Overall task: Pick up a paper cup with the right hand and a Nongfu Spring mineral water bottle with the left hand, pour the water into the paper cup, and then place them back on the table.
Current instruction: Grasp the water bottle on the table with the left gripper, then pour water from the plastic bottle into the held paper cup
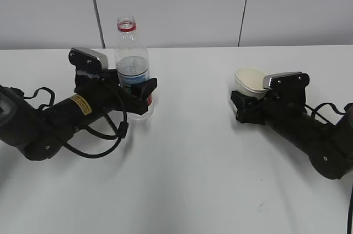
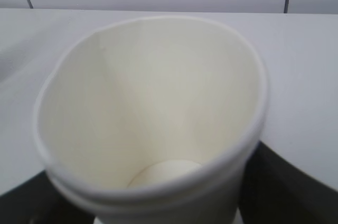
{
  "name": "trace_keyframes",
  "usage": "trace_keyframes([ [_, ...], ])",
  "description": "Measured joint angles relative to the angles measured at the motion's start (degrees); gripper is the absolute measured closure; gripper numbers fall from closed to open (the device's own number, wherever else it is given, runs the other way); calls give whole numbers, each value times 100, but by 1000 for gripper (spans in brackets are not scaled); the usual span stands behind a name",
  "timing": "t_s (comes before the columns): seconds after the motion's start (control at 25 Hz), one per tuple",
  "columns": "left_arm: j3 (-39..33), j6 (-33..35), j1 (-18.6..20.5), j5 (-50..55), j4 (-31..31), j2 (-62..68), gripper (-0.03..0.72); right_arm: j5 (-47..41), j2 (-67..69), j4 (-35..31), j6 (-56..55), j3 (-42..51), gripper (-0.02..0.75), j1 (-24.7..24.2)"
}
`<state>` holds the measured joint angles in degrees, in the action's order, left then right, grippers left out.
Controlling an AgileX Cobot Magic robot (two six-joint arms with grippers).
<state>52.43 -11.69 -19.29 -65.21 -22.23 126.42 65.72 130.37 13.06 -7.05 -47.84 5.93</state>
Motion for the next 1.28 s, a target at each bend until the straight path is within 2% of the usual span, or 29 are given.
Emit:
trace_keyframes([
  [0.12, 0, 0, -1, -23, -6, 18, 241, 0, 0, 0, 0, 0, 220, 0],
  [0.32, 4, -2, -1, -23, -6, 22, 279, 0, 9, 135, 0, 0, 220, 0],
  [0.72, 4, 43, -1, -22, -17, 11, 282, 46, -15, 1917, -461, 0, 220, 0],
  [1.04, 4, 951, -1, 829, -104, -514, 282, -318, -408, 3115, -1114, 0, 220, 12],
  [1.28, -1, 1667, -1, 1657, -133, -969, 282, -532, -727, 3510, -1465, 0, 221, 233],
])
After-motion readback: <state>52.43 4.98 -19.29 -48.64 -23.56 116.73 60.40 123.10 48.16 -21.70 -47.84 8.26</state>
